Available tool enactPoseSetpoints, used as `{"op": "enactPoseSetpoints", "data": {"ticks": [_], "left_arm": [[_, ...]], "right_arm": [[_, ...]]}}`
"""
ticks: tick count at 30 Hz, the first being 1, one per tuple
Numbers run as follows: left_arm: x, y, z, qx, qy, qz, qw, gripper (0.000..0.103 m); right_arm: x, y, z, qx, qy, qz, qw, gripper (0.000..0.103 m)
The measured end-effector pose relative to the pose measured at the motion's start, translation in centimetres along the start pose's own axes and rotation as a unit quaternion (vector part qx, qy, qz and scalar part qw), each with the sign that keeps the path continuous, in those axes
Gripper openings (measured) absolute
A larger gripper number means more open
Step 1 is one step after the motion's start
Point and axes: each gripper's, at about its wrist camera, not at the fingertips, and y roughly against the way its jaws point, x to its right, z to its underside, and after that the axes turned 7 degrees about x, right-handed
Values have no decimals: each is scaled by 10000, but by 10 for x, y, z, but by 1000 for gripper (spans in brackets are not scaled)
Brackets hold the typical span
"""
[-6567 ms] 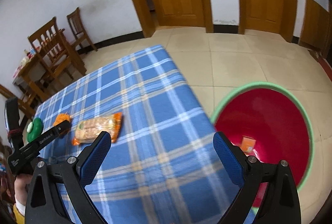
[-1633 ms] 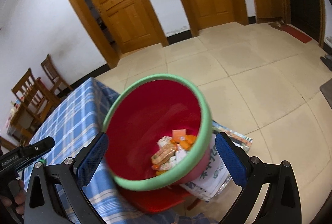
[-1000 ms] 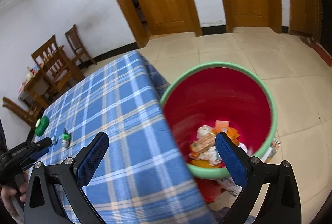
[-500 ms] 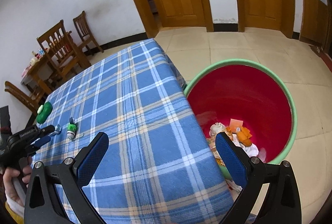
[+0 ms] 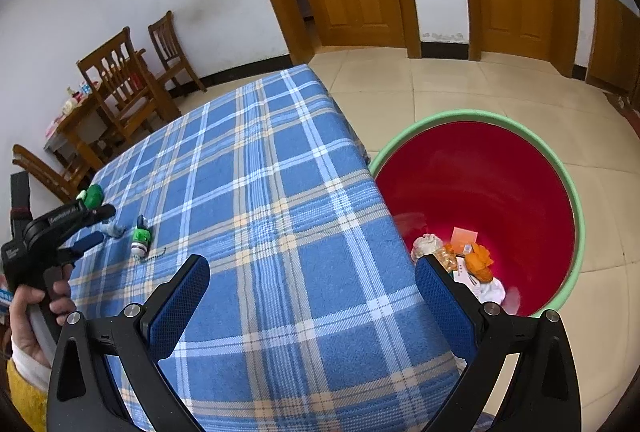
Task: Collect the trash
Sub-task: 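Move both open tools back over the table toward the green bottle, then grasp the light-blue plastic hook with the left tool while the right tool grasps the green-capped bottle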
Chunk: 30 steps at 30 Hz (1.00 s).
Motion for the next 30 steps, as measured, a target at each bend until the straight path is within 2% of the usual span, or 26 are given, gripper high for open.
{"op": "enactPoseSetpoints", "data": {"ticks": [11, 15, 17, 18, 20, 22, 24, 30], "left_arm": [[10, -19, -5, 3, 55, -33, 10000, 64], [16, -22, -5, 113, -168, -138, 9997, 64], [17, -23, -5, 157, -230, -178, 9995, 58], [17, -23, -4, 170, -282, -220, 9992, 49], [17, -23, -3, 196, -339, -270, 9989, 38], [14, -23, -2, 130, -310, -151, 9993, 16], [11, -22, -1, 103, -282, -106, 9995, 12], [5, -13, 2, 101, -316, 49, 9994, 12]], "right_arm": [[-8, -5, 0, -65, 107, -11, 9999, 102], [-11, -6, 2, -97, 136, -14, 9999, 102], [-13, -7, 2, -109, 169, -5, 9998, 102], [-14, -7, 3, -112, 176, -3, 9998, 102], [-17, -8, 3, -122, 201, -11, 9997, 102], [-20, -9, 4, -139, 239, -18, 9996, 102], [-23, -10, 5, -156, 282, -27, 9995, 102], [-40, -14, 7, -224, 431, -93, 9988, 102]]}}
